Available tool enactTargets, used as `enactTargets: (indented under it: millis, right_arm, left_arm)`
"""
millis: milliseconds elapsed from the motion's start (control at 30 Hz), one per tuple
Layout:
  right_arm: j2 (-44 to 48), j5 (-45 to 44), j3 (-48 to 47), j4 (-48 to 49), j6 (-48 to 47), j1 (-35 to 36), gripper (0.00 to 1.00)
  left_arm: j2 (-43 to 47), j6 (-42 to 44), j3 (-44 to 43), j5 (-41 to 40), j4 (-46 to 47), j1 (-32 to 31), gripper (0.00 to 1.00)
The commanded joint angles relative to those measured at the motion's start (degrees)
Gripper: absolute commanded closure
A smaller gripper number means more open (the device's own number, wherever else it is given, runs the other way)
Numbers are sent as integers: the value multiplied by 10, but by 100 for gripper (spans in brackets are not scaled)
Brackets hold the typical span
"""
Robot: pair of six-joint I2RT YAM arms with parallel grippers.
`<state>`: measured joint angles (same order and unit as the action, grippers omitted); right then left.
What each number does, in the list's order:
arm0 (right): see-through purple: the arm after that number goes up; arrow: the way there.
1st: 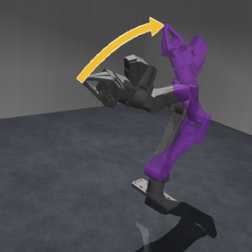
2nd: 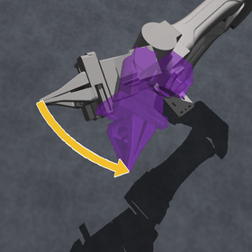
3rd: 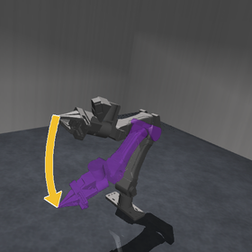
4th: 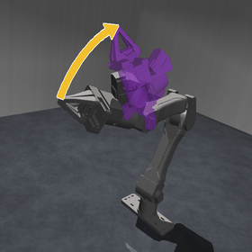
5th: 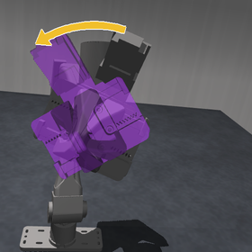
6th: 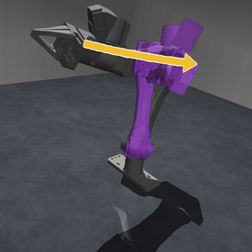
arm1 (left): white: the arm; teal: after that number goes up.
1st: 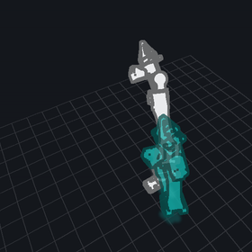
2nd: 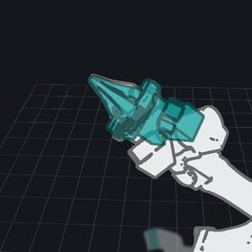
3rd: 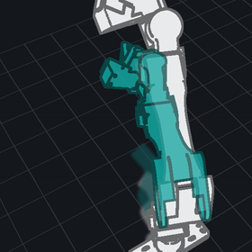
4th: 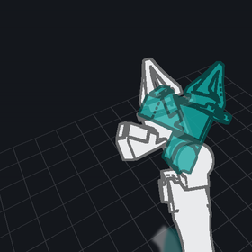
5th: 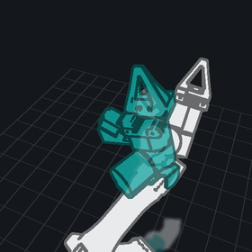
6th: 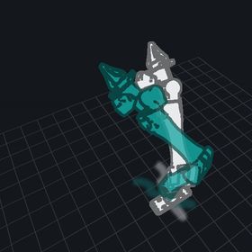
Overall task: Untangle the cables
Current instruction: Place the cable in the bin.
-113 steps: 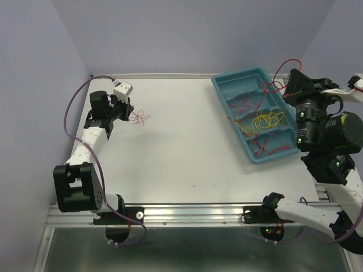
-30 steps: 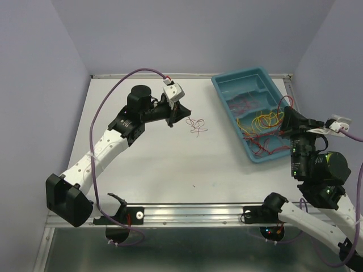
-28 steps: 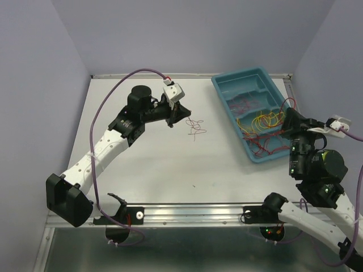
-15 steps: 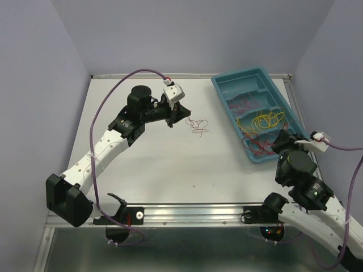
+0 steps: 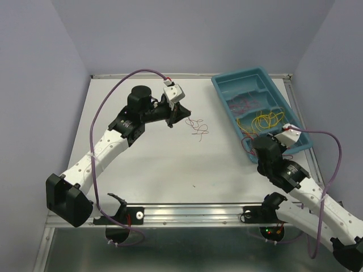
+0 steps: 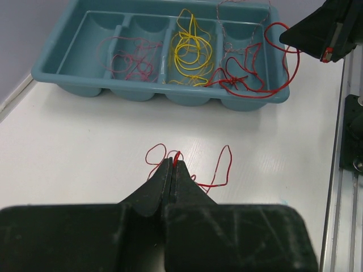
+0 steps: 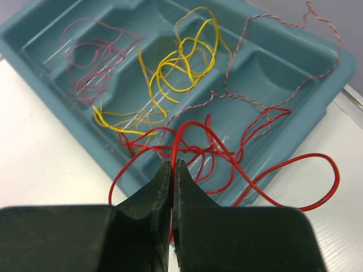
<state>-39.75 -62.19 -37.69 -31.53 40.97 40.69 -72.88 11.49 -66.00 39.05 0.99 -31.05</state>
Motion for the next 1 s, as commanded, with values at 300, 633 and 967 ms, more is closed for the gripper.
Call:
enactTargets:
  millis: [300, 633, 967]
  right_arm:
    - [-110, 365, 46, 193, -80, -353, 99]
    - [-189, 399, 80, 245, -27, -387, 99]
    - [-177, 383, -18, 194, -50, -389, 65]
  left_arm:
    - [17, -1, 10, 16, 19, -5, 100]
    - [15, 1, 11, 17, 18, -9, 100]
    - [6, 4, 10, 17, 17, -13, 100]
